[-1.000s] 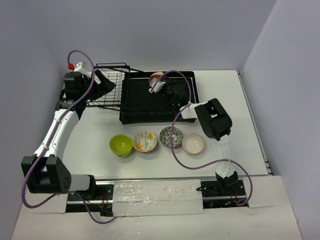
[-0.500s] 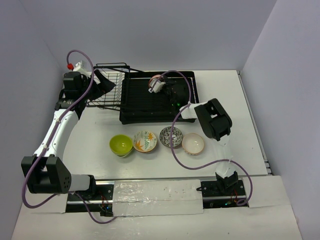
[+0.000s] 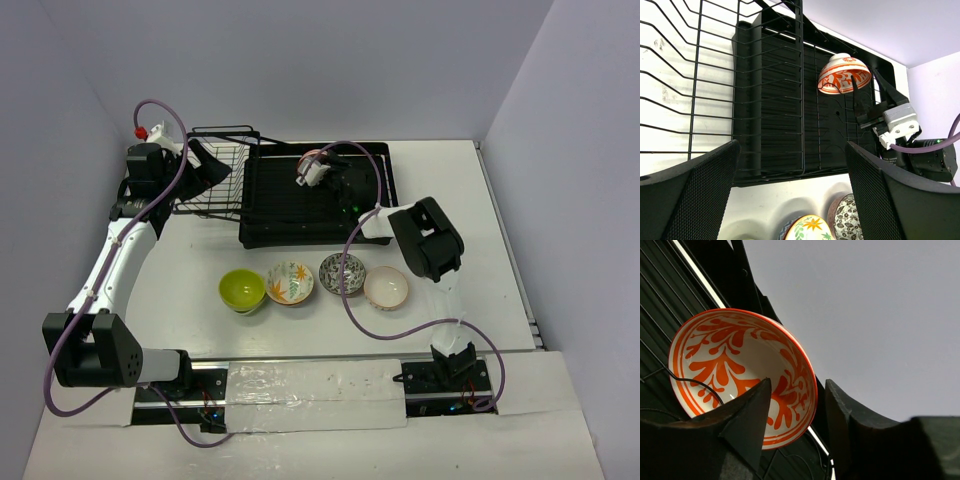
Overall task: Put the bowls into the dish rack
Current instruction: Insert the bowl into the dish rack, then pick up the bowl from the center of the board.
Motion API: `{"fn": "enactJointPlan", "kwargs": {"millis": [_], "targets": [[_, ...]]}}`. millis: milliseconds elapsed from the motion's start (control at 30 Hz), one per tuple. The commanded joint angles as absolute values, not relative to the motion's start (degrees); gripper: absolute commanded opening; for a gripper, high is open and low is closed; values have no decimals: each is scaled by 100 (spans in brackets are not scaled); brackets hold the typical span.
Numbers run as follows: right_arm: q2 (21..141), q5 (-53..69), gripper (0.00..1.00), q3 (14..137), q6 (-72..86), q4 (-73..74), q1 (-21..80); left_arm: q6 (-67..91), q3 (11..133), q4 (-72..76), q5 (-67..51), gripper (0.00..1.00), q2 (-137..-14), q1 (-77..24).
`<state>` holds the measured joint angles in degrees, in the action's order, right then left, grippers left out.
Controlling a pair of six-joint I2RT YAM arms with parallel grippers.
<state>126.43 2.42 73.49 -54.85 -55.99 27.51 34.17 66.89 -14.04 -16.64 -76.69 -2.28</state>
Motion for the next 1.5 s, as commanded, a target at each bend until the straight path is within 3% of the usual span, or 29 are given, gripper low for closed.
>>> {"fn": "enactJointPlan", "kwargs": {"millis": [0,167,567,867,1233,1467], "targets": [[12191,202,55,7339,-5327,-5704,2795,3463,6864,-1143,-1749,91,-7471,-193],[12059,202,63,7313,-5194,-5476,2812,3472,6864,-1125,-1749,91,-7453,-193],[11356,246,69,7014,-5036,-4668,2944,3454,6864,-1151,-1705,91,-7365,-185],[11048,448,72,7479,-4509,-3613,2971,3445,6856,-1178,-1661,91,-7321,-141],[10433,685,72,8867,-2884,-1751,3111,3252,6829,-1222,-1398,92,-7146,-123],[9669,178,71,8764,-1373,-800,3129,3278,6768,-1169,-1486,94,-7225,-62]]}}
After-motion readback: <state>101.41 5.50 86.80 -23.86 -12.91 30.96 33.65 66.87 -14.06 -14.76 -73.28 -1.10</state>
